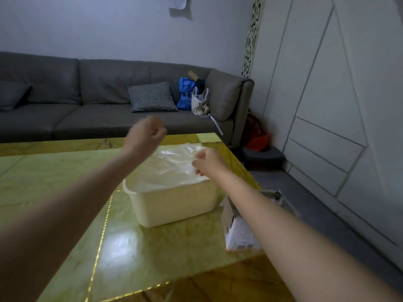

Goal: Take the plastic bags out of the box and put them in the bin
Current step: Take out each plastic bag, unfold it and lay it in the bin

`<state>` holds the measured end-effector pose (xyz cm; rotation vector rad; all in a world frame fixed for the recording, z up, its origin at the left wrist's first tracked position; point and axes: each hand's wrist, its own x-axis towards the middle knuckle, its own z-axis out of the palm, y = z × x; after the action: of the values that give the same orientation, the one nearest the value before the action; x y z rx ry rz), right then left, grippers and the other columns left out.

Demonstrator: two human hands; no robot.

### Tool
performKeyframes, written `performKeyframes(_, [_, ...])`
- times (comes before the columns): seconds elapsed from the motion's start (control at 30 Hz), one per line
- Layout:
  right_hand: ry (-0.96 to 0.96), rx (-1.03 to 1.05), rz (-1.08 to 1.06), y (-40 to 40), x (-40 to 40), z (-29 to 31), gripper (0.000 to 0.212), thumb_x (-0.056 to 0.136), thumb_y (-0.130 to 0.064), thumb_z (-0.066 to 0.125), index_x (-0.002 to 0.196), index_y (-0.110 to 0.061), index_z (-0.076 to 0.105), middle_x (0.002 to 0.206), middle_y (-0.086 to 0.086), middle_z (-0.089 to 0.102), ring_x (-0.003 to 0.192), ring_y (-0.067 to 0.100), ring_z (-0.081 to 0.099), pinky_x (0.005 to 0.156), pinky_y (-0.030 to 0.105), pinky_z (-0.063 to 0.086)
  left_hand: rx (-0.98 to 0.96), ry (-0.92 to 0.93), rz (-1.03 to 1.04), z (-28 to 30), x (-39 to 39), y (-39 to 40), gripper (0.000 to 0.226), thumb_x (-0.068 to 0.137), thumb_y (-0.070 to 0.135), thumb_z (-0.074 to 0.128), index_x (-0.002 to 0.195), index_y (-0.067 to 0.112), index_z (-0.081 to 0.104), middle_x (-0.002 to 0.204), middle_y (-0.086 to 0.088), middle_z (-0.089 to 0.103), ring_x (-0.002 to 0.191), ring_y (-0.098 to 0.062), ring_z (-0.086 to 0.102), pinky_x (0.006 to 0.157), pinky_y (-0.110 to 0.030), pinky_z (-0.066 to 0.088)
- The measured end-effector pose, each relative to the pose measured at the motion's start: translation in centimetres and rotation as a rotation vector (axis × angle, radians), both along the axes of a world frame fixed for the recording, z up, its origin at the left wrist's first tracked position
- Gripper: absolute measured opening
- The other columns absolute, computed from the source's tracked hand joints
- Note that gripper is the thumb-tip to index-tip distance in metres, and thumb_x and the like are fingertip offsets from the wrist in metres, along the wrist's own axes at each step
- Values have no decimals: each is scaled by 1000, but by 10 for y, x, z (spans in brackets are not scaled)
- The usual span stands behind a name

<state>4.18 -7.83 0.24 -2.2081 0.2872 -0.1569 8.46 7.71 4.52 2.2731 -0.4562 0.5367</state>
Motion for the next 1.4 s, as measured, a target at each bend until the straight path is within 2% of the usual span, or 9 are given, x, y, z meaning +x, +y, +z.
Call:
performKeyframes(0.1, [135,-286,124,4,-2,1,18,90,-12,56,108,-9,54,102,10,57,91,27,62,77,35,50,567,305,-160,-26,-1,-17,48,92,35,51,136,18,42,132,-9,52,114,-25,53,90,-30,41])
performKeyframes(0.23, [246,-495,151,-5,6,5,30,91,-19,56,66,-11,43,66,3,43,56,16,42,48,27,29,868,637,-289,-51,4,-27,44,97,20,43,139,6,38,134,-12,45,127,-25,42,101,-27,34])
performKeyframes(0.4, [294,-788,174,-10,6,24,31,96,-25,49,122,-12,60,128,10,53,117,31,46,98,39,37,904,656,-305,-54,22,-14,37,95,24,46,132,26,49,138,0,45,122,-22,47,105,-35,39])
performKeyframes(0.5, [20,-937,169,-1,11,30,28,96,-15,46,118,-13,63,129,11,47,121,31,40,97,40,36,952,714,-320,-53,26,-7,35,95,22,44,128,29,53,132,3,50,117,-21,52,101,-38,44])
performKeyframes(0.6, [244,-669,461,10,20,20,26,96,-11,47,114,-9,66,126,9,58,114,26,54,94,35,47,1009,704,-318,-56,28,-8,36,95,21,42,130,27,51,130,3,52,115,-21,54,101,-38,44])
performKeyframes(0.83, [521,-781,412,1,40,-9,24,93,-12,45,113,-6,58,103,8,53,94,27,55,81,34,47,920,834,-246,-63,34,0,35,94,21,44,128,20,53,124,-6,56,106,-22,58,95,-35,49])
performKeyframes(1.03, [309,-591,391,-18,19,25,34,97,-13,43,128,-7,55,123,9,55,106,27,59,83,32,54,634,436,-216,-34,20,-6,20,89,13,56,106,14,68,110,-4,66,100,-20,62,95,-34,48])
performKeyframes(1.23, [261,-490,323,-58,-42,64,21,93,-11,53,107,-2,66,87,7,67,69,13,64,60,20,52,413,243,-347,-6,-35,-52,20,91,6,51,102,8,68,99,-4,68,81,-11,60,65,-14,46])
performKeyframes(1.4, [447,-684,295,-90,-94,51,23,86,-17,66,97,3,70,77,8,68,70,20,66,68,29,55,485,225,-545,-19,-82,-98,22,89,10,54,106,10,68,109,-6,68,96,-17,62,85,-24,47])
